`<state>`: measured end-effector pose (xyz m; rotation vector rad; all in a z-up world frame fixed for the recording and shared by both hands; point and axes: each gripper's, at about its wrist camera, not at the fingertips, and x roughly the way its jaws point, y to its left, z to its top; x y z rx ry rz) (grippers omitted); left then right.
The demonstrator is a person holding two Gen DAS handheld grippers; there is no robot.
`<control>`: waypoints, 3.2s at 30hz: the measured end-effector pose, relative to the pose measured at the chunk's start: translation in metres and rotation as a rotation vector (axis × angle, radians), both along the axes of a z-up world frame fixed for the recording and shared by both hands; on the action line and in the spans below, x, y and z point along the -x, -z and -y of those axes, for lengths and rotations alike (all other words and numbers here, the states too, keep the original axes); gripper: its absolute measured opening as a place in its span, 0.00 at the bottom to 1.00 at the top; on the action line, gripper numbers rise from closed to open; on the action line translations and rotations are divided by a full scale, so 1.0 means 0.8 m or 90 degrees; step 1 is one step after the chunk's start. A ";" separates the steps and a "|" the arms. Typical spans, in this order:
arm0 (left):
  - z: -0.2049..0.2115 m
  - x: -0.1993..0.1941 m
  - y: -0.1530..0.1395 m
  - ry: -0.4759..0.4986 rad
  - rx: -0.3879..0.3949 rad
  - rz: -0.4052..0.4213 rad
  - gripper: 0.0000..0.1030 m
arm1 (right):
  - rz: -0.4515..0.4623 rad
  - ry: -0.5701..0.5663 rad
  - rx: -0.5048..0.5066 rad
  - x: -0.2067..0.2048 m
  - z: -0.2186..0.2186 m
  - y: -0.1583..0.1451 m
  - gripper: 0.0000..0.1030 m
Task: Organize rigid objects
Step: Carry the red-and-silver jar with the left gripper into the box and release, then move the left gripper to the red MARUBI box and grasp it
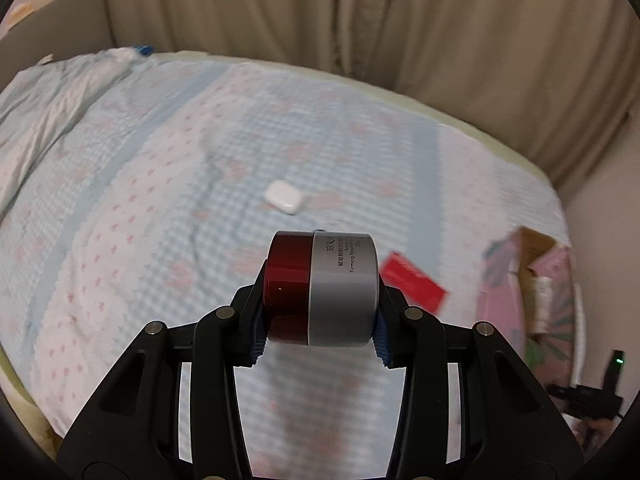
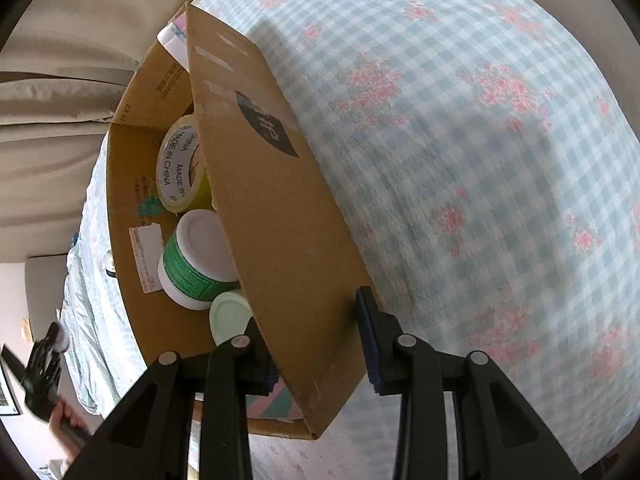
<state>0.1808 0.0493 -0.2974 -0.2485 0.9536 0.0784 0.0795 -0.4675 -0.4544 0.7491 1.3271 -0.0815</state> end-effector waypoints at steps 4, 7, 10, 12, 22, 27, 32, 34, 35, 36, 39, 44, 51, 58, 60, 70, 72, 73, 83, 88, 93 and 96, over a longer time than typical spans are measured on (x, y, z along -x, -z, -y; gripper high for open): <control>0.049 0.000 -0.024 0.038 0.016 0.012 0.37 | 0.001 -0.003 0.005 -0.001 -0.002 -0.001 0.30; 0.093 -0.009 -0.033 0.078 0.023 0.024 0.37 | 0.001 -0.002 0.005 -0.001 -0.004 0.000 0.30; 0.140 -0.022 -0.037 0.118 0.037 0.032 0.37 | 0.004 -0.004 0.004 0.000 -0.004 0.000 0.30; 0.171 -0.030 -0.037 0.139 0.049 0.034 0.37 | 0.005 -0.004 0.003 0.001 -0.002 0.000 0.30; 0.310 -0.051 -0.014 0.236 0.081 0.014 0.37 | 0.006 -0.001 -0.002 0.004 0.005 0.001 0.30; 0.359 -0.063 0.015 0.265 0.076 -0.009 0.37 | 0.008 -0.006 -0.003 0.003 0.005 0.000 0.30; 0.396 -0.079 0.061 0.289 0.059 -0.041 0.37 | 0.012 -0.010 -0.002 0.004 0.003 0.000 0.30; 0.407 -0.086 0.081 0.298 0.050 -0.052 0.37 | 0.012 -0.011 -0.002 0.004 0.003 0.000 0.30; 0.409 -0.086 0.087 0.301 0.046 -0.056 0.37 | 0.012 -0.011 -0.002 0.004 0.004 0.000 0.30; 0.414 -0.089 0.097 0.303 0.041 -0.063 0.37 | 0.012 -0.011 -0.002 0.004 0.004 0.000 0.30; 0.422 -0.096 0.117 0.303 0.033 -0.078 0.37 | 0.013 -0.013 -0.002 0.004 0.003 0.001 0.30; 0.430 -0.102 0.120 0.312 0.023 -0.086 0.37 | 0.009 -0.015 -0.006 0.003 0.004 0.001 0.30; 0.434 -0.115 0.116 0.329 0.039 -0.112 1.00 | 0.007 -0.023 -0.009 0.000 0.006 0.002 0.30; 0.424 -0.120 0.116 0.333 0.023 -0.124 1.00 | 0.007 -0.021 -0.013 -0.002 0.007 0.005 0.31; 0.419 -0.118 0.113 0.334 0.031 -0.124 1.00 | 0.007 -0.021 -0.013 -0.002 0.007 0.005 0.31; 0.392 -0.091 0.059 0.354 0.027 -0.088 1.00 | 0.014 -0.023 -0.012 -0.001 0.009 0.006 0.30; 0.385 -0.086 0.048 0.360 0.025 -0.078 1.00 | 0.016 -0.024 -0.011 0.002 0.010 0.005 0.31; 0.381 -0.084 0.043 0.361 0.024 -0.073 1.00 | 0.016 -0.023 -0.012 0.003 0.010 0.006 0.31; 0.284 -0.069 -0.001 0.376 -0.029 -0.027 1.00 | 0.014 -0.033 -0.011 0.003 0.011 0.004 0.31; 0.235 -0.077 0.013 0.442 -0.104 -0.047 1.00 | 0.015 -0.033 -0.010 0.004 0.009 0.003 0.30; 0.214 -0.092 0.038 0.606 -0.187 -0.072 1.00 | 0.013 -0.035 -0.008 0.003 0.007 0.003 0.30; 0.214 -0.102 0.062 0.698 -0.248 -0.096 1.00 | 0.013 -0.035 -0.007 0.002 0.006 0.003 0.30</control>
